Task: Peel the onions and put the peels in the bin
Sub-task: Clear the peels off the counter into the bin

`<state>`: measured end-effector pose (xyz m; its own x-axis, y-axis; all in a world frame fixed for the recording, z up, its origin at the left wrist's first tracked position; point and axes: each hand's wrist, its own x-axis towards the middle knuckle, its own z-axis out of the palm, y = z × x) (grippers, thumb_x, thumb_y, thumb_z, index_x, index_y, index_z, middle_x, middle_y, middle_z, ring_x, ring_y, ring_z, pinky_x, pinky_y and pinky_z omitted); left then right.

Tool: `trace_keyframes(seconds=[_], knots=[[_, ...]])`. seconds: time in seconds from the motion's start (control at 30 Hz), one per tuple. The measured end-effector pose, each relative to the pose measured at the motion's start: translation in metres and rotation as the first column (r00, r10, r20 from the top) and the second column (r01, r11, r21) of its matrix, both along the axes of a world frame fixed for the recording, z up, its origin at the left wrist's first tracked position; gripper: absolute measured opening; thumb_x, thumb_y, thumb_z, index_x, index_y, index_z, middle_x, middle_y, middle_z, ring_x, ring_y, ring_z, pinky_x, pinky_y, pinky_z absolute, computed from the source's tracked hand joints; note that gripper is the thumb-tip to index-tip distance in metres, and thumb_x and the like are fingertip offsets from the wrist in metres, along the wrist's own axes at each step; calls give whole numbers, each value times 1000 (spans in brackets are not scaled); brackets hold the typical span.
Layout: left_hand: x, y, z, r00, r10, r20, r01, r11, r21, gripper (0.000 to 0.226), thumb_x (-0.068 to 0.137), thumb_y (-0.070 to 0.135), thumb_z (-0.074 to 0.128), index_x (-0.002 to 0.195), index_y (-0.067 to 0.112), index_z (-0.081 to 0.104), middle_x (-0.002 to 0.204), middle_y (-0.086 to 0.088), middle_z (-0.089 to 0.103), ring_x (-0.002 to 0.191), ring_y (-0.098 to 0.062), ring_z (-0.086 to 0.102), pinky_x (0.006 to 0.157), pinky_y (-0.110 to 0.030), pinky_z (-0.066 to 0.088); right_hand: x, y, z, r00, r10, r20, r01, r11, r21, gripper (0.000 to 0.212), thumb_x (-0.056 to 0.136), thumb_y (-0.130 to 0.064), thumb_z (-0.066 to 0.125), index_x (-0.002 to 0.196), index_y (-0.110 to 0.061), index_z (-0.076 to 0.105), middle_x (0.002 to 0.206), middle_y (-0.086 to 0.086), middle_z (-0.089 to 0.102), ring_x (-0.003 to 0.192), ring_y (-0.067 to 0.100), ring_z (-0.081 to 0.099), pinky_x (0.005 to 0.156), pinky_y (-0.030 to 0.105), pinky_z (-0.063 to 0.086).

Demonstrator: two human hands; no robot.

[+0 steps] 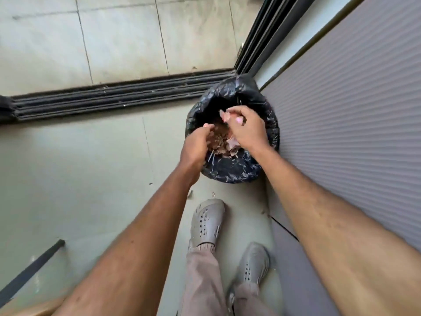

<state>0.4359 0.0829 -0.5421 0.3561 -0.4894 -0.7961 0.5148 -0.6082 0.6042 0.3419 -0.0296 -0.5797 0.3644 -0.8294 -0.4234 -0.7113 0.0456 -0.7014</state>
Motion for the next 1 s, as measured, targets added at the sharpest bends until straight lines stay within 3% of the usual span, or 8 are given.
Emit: trace_keyframes(seconds=[0.07,0.13,0.3,0.37,0.47,0.63,0.8,1.0], knots=[[0,7,-42,1000,-9,17,9,1000,9,31,106,33,43,125,23,65,109,9,64,106,-9,59,93,-24,41,-11,2,-43,979,177,-99,-172,984,56,28,98,-35,64,124,-26,70,133,-3,63,119,13,60,97,11,45],[-2,22,-68,997,-23,79,19,999,49,34,105,33,45,131,23,64,116,7,63,112,-11,57,97,-28,41,-24,13,-67,962,213,-170,-215,977,10,32,101,-31,57,131,-24,66,142,-2,59,131,15,52,111,24,38],[-18,43,-73,967,-154,202,139,987,83,34,104,29,51,133,22,66,129,6,66,123,-13,58,113,-36,41,-41,40,-53,968,55,-245,-82,991,-103,20,97,-26,60,116,-31,66,108,-8,74,101,21,66,87,37,53],[-18,30,-58,917,-245,316,229,970,88,35,104,28,52,136,21,64,137,2,63,128,-14,55,114,-32,38,-40,37,-43,931,146,-333,-195,974,-119,36,92,-22,69,127,-28,64,131,-4,64,123,24,57,103,41,46],[-15,14,-33,720,-452,527,431,886,171,43,105,28,48,146,16,53,152,-7,49,143,-19,40,119,-31,28,-32,37,-19,839,308,-448,-377,924,-71,64,94,-30,68,152,-30,42,165,-2,28,152,28,23,123,50,22],[-8,8,30,496,-603,625,535,779,328,49,106,34,42,153,21,42,162,-6,33,150,-22,27,124,-38,20,-25,47,57,845,309,-436,-387,917,-101,65,97,-31,59,156,-31,32,168,-1,20,155,32,15,125,52,14],[9,16,134,530,-488,693,446,856,262,45,106,30,47,149,18,48,155,-9,43,146,-21,34,121,-35,25,-16,53,180,930,223,-292,-287,937,-199,57,97,-30,60,152,-23,43,160,5,38,147,26,35,120,44,29],[-15,11,325,584,-280,762,403,915,27,35,106,25,48,138,15,60,134,-10,58,131,-21,48,106,-21,30,-34,63,387,982,179,-57,-187,907,-377,45,96,-27,59,140,-20,54,143,1,52,127,21,53,108,39,44]])
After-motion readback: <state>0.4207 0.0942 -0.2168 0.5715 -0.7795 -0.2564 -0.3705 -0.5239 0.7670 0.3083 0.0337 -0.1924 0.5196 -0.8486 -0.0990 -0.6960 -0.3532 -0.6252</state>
